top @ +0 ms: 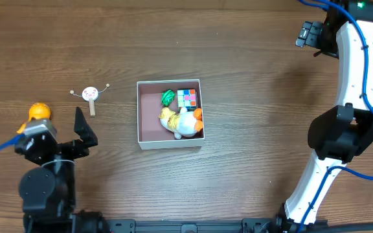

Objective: Pack container
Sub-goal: 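Reach left gripper over the orange dinosaur figure, then lower left gripper and grasp the orange dinosaur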

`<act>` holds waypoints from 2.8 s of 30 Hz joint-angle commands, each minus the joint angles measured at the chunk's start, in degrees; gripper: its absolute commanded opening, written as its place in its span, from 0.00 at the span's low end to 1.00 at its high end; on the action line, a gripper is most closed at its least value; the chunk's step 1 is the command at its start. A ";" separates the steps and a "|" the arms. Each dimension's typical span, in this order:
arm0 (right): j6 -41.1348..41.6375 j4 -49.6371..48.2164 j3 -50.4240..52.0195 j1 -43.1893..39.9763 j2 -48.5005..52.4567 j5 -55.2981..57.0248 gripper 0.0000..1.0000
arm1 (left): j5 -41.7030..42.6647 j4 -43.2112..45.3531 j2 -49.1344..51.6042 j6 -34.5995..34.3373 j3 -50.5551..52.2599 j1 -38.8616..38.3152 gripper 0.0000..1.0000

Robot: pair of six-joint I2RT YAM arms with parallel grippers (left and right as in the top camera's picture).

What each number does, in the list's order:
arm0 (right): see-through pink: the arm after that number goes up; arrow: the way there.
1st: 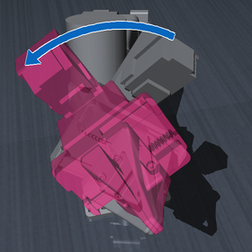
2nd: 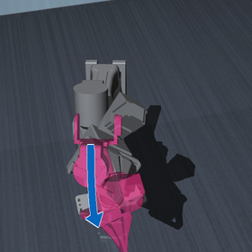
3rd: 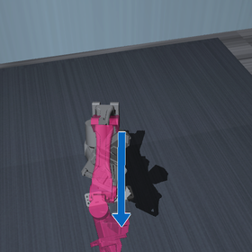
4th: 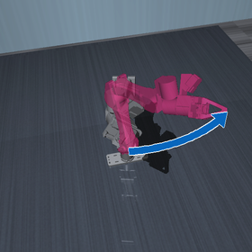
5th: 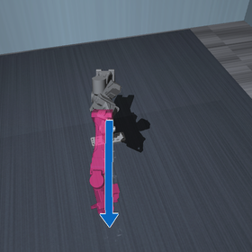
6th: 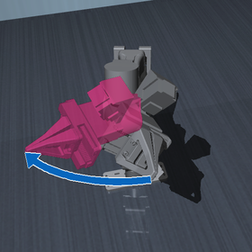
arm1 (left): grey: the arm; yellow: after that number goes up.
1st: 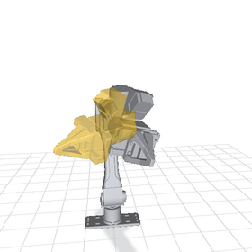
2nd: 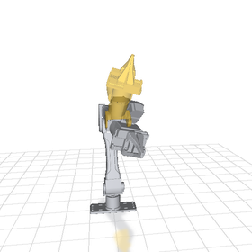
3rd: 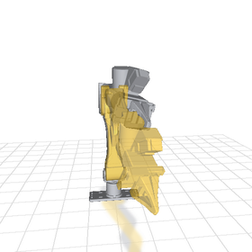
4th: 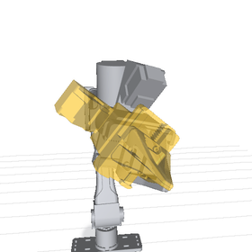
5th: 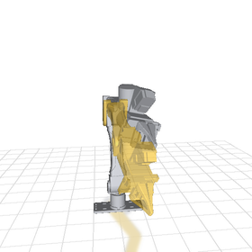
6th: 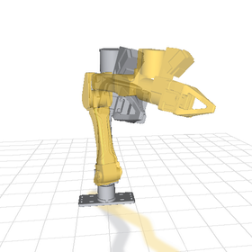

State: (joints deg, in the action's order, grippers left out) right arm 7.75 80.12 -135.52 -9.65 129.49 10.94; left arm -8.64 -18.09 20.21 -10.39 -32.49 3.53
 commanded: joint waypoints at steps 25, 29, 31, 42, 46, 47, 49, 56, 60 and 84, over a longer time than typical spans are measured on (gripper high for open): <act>0.44 -0.35 0.26 -0.07 -1.42 0.81 1.00 | 8.70 -24.33 40.94 15.15 -35.69 0.31 1.00; 0.44 -0.35 0.26 -0.07 -1.42 0.81 1.00 | 7.96 -28.15 46.31 15.89 -36.63 0.33 1.00; 0.44 -0.35 0.26 -0.07 -1.42 0.81 1.00 | 8.55 -28.61 48.35 16.57 -36.96 0.31 1.00; 0.44 -0.35 0.26 -0.07 -1.42 0.81 1.00 | 7.13 -40.15 59.41 15.28 -45.99 0.33 1.00; 0.44 -0.35 0.26 -0.07 -1.42 0.81 1.00 | 7.21 -40.30 61.13 16.61 -46.56 0.31 1.00; 0.44 -0.35 0.26 -0.07 -1.42 0.81 1.00 | 7.52 -41.00 61.57 16.57 -46.84 0.31 1.00; 0.44 -0.35 0.26 -0.07 -1.42 0.81 1.00 | 8.55 -42.71 62.82 15.47 -47.52 0.20 1.00; 0.44 -0.35 0.26 -0.07 -1.42 0.81 1.00 | 10.03 -43.17 65.26 13.03 -47.60 0.20 1.00; 0.44 -0.35 0.26 -0.07 -1.42 0.81 1.00 | -1.57 -44.30 65.90 10.58 -47.58 0.83 1.00; 0.44 -0.35 0.26 -0.07 -1.42 0.81 1.00 | 13.11 -45.75 74.27 29.97 -46.18 26.86 1.00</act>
State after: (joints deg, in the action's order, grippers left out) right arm 7.73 80.09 -135.52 -9.67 129.49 10.94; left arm 4.12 -64.07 89.91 18.17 -78.74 30.11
